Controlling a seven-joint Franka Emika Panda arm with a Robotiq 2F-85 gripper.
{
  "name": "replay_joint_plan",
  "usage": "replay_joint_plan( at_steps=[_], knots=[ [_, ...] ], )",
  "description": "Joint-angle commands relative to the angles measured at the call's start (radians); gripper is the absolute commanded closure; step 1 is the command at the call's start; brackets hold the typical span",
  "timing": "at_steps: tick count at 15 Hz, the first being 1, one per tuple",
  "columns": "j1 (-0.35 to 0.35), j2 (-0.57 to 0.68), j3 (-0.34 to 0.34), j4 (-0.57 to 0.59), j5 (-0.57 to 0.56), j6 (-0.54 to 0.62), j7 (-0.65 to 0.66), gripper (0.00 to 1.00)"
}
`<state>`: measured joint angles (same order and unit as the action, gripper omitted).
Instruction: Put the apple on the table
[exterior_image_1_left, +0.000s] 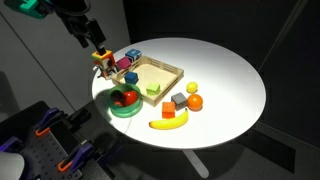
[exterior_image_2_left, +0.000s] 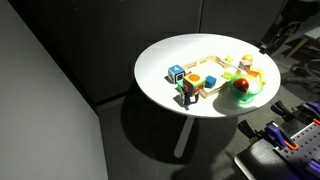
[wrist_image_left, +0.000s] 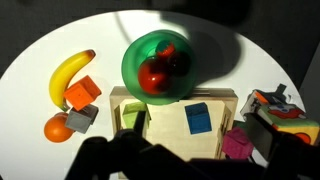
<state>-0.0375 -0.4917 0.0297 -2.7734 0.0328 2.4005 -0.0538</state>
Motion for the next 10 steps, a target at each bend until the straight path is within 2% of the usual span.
replay_joint_plan(
  at_steps=[1, 6, 10],
  knots=[
    [0.014, -0.07, 0.032, 0.001, -0.027, -0.123, 0.089, 0.0],
    [0.04, -0.149, 0.028, 0.002, -0.016, -0.297, 0.08, 0.0],
    [0.042, -0.202, 0.025, 0.002, -0.02, -0.365, 0.071, 0.0]
  ],
)
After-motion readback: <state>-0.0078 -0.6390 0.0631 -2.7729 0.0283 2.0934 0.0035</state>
